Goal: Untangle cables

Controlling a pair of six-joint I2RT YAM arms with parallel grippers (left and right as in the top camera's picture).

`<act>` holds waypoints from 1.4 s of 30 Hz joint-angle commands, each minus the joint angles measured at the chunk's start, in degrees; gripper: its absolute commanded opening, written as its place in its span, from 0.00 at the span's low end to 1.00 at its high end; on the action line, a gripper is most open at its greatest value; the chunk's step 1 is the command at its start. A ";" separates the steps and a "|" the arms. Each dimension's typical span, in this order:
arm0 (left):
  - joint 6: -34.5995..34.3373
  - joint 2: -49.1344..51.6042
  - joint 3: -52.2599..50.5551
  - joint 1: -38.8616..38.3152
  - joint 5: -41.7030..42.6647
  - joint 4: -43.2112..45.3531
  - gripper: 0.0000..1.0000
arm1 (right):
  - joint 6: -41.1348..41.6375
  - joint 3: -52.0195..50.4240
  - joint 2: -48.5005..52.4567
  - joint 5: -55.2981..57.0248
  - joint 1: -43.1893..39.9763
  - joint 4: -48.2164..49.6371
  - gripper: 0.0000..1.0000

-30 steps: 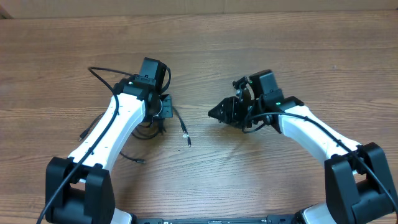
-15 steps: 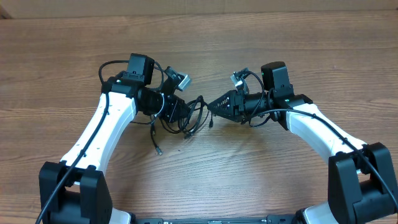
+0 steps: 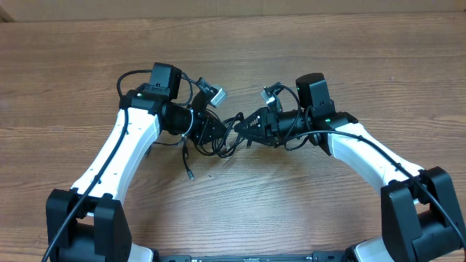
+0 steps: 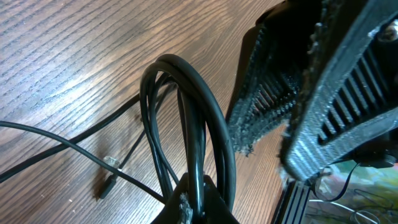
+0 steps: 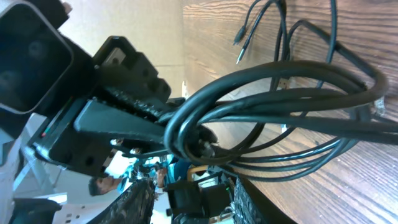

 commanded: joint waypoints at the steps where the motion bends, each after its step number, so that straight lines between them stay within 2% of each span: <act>1: 1.51 -0.87 1.29 -0.59 2.58 -0.15 0.04 | 2.01 0.20 -0.68 2.54 0.79 0.44 0.40; 3: 1.51 -0.87 1.29 -1.22 2.56 -0.15 0.04 | 2.64 0.20 -0.68 3.17 1.07 0.85 0.40; 6: 1.53 -0.87 1.29 -2.25 2.47 -0.15 0.04 | 3.87 0.20 -0.68 3.87 1.62 1.88 0.47; 9: 1.53 -0.87 1.29 -3.04 1.84 -0.15 0.04 | 5.42 0.20 -0.68 4.04 2.03 3.80 0.48; 10: 1.51 -0.87 1.29 -3.06 1.64 -0.15 0.04 | 5.42 0.20 -0.68 4.09 2.12 4.37 0.44; 12: 1.51 -0.87 1.29 -3.06 1.09 -0.15 0.04 | 5.40 0.20 -0.68 4.46 2.12 4.31 0.20; 13: 1.51 -0.87 1.29 -3.04 0.68 -0.15 0.04 | 5.38 0.20 -0.68 4.44 2.12 4.09 0.12; 18: 1.51 -0.87 1.29 -2.97 -1.31 -0.17 0.04 | 4.63 0.17 -0.68 6.10 2.12 0.70 0.08; 19: 1.51 -0.87 1.29 -2.97 -1.66 -0.17 0.04 | 4.09 0.17 -0.68 7.06 2.12 -0.35 0.04; 24: 1.49 -0.87 1.29 -2.97 -2.08 -0.68 0.04 | 2.40 0.17 -0.68 13.05 2.12 -5.99 0.04; 35: 1.49 -0.87 1.29 -2.97 -4.70 -3.41 0.04 | 1.46 0.17 -0.68 13.46 2.12 -5.44 0.04; 37: 1.49 -0.87 1.29 -2.97 -4.68 -3.37 0.04 | 1.44 0.17 -0.68 13.73 2.12 -5.44 0.13; 38: 1.49 -0.87 1.29 -2.97 -4.68 -3.37 0.04 | 1.36 0.17 -0.68 14.23 2.12 -5.46 0.20; 40: 1.49 -0.87 1.29 -2.97 -4.92 -3.37 0.04 | 0.61 0.17 -0.68 15.52 2.10 -5.46 0.26; 42: 1.49 -0.87 1.29 -2.97 -5.57 -3.39 0.04 | 0.63 0.17 -0.68 16.28 1.77 -5.44 0.27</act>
